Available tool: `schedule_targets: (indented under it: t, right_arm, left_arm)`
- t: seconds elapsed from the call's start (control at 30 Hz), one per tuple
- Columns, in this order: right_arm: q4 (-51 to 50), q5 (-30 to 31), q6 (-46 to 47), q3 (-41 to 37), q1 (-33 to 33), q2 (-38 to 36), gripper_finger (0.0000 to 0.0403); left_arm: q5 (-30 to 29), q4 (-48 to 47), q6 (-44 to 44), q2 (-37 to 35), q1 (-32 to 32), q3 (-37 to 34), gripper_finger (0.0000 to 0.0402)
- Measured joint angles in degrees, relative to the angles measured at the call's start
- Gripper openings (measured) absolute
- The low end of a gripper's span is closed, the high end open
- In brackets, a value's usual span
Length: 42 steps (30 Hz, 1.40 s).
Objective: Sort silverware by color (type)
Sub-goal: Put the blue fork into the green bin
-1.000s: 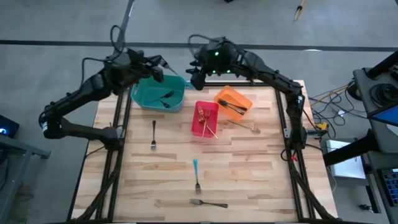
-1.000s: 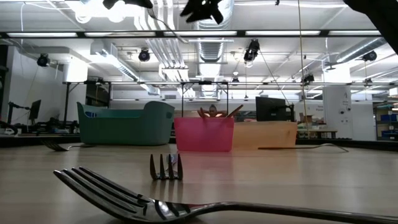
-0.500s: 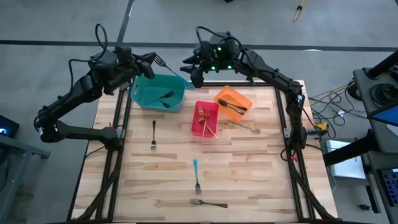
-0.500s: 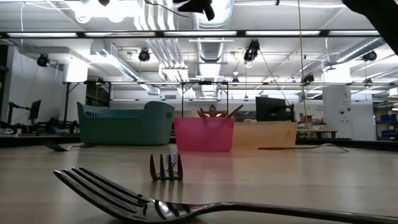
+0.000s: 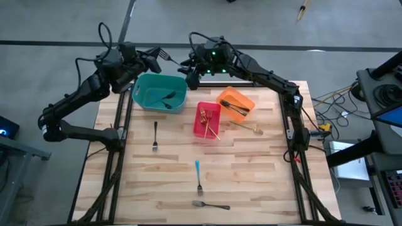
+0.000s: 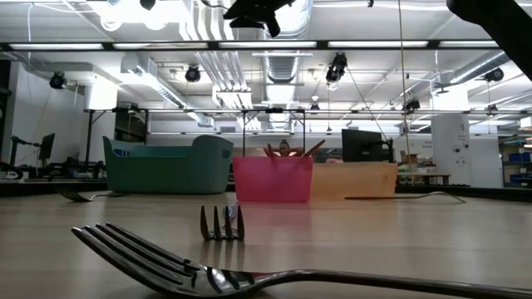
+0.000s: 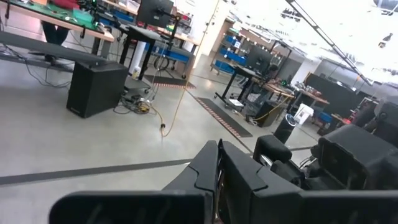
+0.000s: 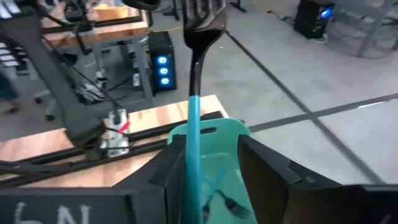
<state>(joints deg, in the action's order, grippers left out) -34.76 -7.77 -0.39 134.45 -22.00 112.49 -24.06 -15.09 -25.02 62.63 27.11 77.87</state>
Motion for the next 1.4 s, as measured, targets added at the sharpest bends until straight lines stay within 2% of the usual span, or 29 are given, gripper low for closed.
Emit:
schedule_targets:
  t: [0.17, 0.33, 0.63, 0.77, 0.9, 1.03, 1.17, 1.3, 1.4]
  right_arm:
    - [0.36, 0.43, -0.96, 0.0, 0.11, 0.04, 0.0089]
    - [0.66, 0.41, -1.97, 0.0, 0.13, 0.04, 0.002]
    - [-0.67, 0.0, 0.73, 0.0, -0.23, 0.05, 0.0014]
    - [-3.36, -0.15, 1.15, 0.0, -0.65, 0.75, 0.0013]
    - [-4.88, -0.26, 2.98, 0.0, -1.04, 1.99, 0.0013]
    - [-5.29, -2.93, 4.91, 0.0, -1.65, 4.01, 0.0013]
    - [-7.96, -3.17, 6.8, 0.0, -1.91, 5.92, 0.0012]
    - [-12.1, -3.2, 6.45, 0.01, -2.01, 6.49, 0.0012]
    - [-16.9, -3.28, 5.59, 0.0, -1.94, 6.82, 0.0012]
  left_arm:
    - [-1.36, -0.25, 0.52, 0.07, 0.0, 0.0, 0.0]
    - [-2.07, -1.01, 1.1, 0.07, 0.11, 0.0, 0.0]
    - [-3.26, -4.7, 1.97, -0.01, 0.15, 0.0, 0.0004]
    - [-2.95, -9.04, 1.99, -0.23, 0.21, 0.0, 0.0035]
    - [-2.45, -12.67, 2.0, -0.55, 0.41, 0.0, 0.0086]
    - [-2.42, -17.38, 3.83, -2.0, 0.39, 0.02, 0.0136]
    - [-2.38, -22.18, 10.97, -3.81, 0.37, 0.26, 0.0172]
    - [-2.2, -26.78, 16.77, -4.83, 0.37, 0.26, 0.0189]
    - [3.41, -28.49, 21.68, -4.5, 0.39, 0.02, 0.0192]
